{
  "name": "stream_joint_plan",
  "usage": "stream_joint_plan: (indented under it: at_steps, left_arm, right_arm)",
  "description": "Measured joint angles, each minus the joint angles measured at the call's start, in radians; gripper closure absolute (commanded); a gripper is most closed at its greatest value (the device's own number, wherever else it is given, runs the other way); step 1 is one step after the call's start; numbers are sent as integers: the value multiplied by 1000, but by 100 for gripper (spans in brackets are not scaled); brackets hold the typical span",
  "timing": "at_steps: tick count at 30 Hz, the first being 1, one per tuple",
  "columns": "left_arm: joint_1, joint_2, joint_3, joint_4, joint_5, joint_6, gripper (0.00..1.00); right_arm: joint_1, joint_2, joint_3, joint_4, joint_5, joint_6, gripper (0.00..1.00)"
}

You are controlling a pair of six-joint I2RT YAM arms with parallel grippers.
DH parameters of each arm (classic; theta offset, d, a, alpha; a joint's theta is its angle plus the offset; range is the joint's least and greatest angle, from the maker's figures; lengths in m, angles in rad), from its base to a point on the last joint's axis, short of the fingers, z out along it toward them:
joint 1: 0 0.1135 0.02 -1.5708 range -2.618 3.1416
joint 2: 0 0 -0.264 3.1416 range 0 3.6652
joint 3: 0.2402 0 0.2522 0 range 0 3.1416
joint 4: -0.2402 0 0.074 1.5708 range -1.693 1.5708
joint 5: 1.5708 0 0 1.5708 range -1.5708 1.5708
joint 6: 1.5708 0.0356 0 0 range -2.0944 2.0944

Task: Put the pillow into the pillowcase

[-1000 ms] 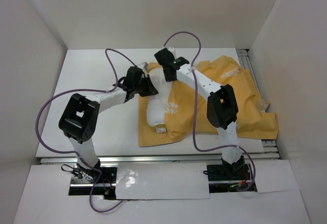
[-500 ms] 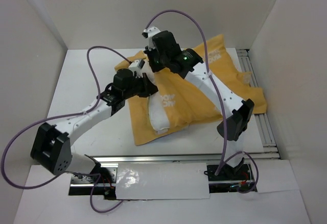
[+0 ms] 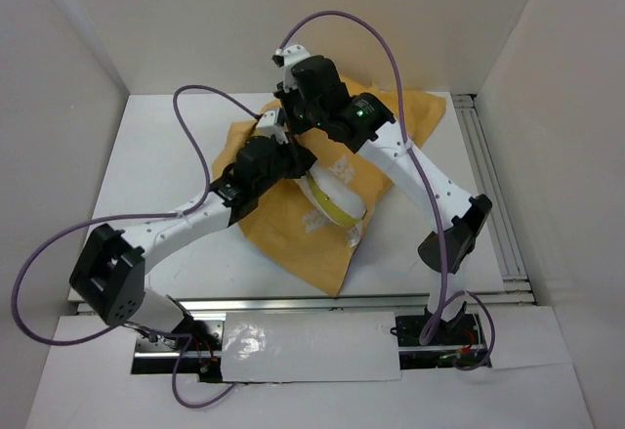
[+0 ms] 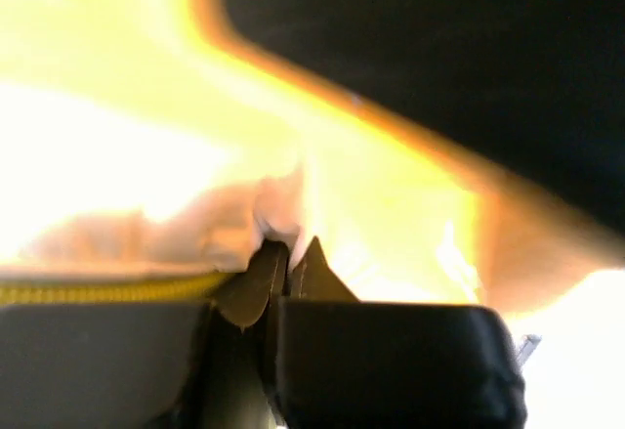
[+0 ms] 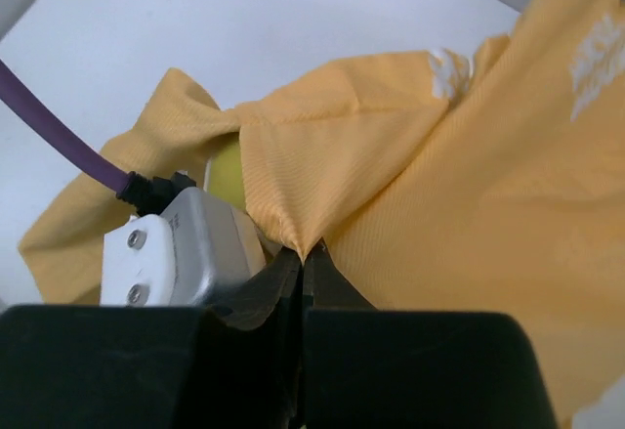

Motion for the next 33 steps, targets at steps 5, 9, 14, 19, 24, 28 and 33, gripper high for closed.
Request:
stream_joint_plan:
  at_steps: [5, 9, 14, 19, 24, 28, 33]
  left_arm:
    - [-2, 96, 27, -36, -122, -64, 100]
    - [26, 101, 8, -139, -245, -139, 100]
    - [38, 100, -87, -157, -334, -191, 100]
    - [16, 16, -229, -50, -346, -196, 100]
    - [2, -132, -372, 47, -357, -193, 100]
    - [2, -161, -405, 92, -352, -188, 100]
    - [1, -123, -406, 117, -335, -184, 76]
  right_arm:
    - [-14, 6, 0, -10, 56, 7, 100]
    - [66, 0, -2, -30, 3, 16, 100]
    - [113, -3, -2, -47, -40, 27, 100]
    - [113, -4, -4, -47, -73, 45, 100]
    - [81, -39, -93, -12, -110, 85, 100]
    - [-9, -57, -209, 66, -196, 134, 91]
    - [-79, -41, -320, 112, -318, 173, 64]
